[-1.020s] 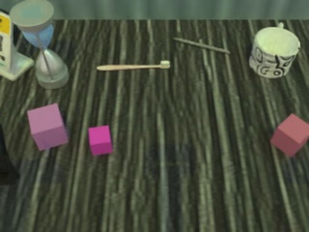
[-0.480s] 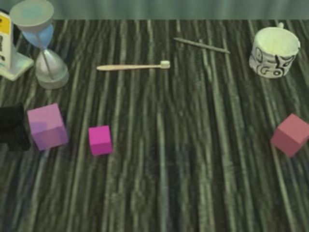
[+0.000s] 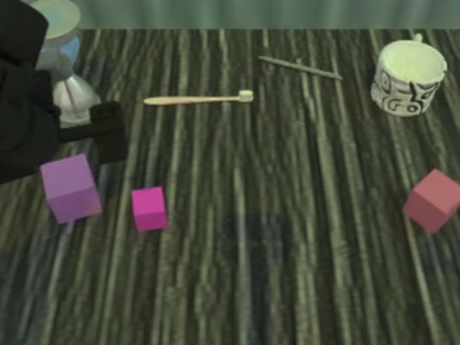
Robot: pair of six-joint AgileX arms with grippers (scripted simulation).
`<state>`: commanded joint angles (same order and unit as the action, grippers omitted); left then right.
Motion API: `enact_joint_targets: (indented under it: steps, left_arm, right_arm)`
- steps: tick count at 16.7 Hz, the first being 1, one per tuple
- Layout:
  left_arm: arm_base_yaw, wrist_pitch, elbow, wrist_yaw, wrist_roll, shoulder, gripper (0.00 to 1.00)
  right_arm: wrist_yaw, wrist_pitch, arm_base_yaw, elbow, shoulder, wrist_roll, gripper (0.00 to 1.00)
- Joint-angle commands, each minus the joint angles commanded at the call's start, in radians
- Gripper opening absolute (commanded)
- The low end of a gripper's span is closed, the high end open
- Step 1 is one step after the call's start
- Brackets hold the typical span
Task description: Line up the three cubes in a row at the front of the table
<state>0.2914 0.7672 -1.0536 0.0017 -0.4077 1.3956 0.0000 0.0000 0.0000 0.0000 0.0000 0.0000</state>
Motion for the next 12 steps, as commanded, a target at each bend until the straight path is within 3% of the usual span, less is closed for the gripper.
enact_joint_targets:
  steps: [6,12]
  left_arm:
    - [0.094,0.247,-0.353,0.0,-0.136,0.452,1.0]
    - [0.131,0.338,-0.501,0.0,-0.19,0.624,1.0]
  right_arm:
    - [0.0,0.0,0.0,0.0,0.0,0.0,1.0]
    - [0.0,0.0,0.0,0.0,0.0,0.0,1.0]
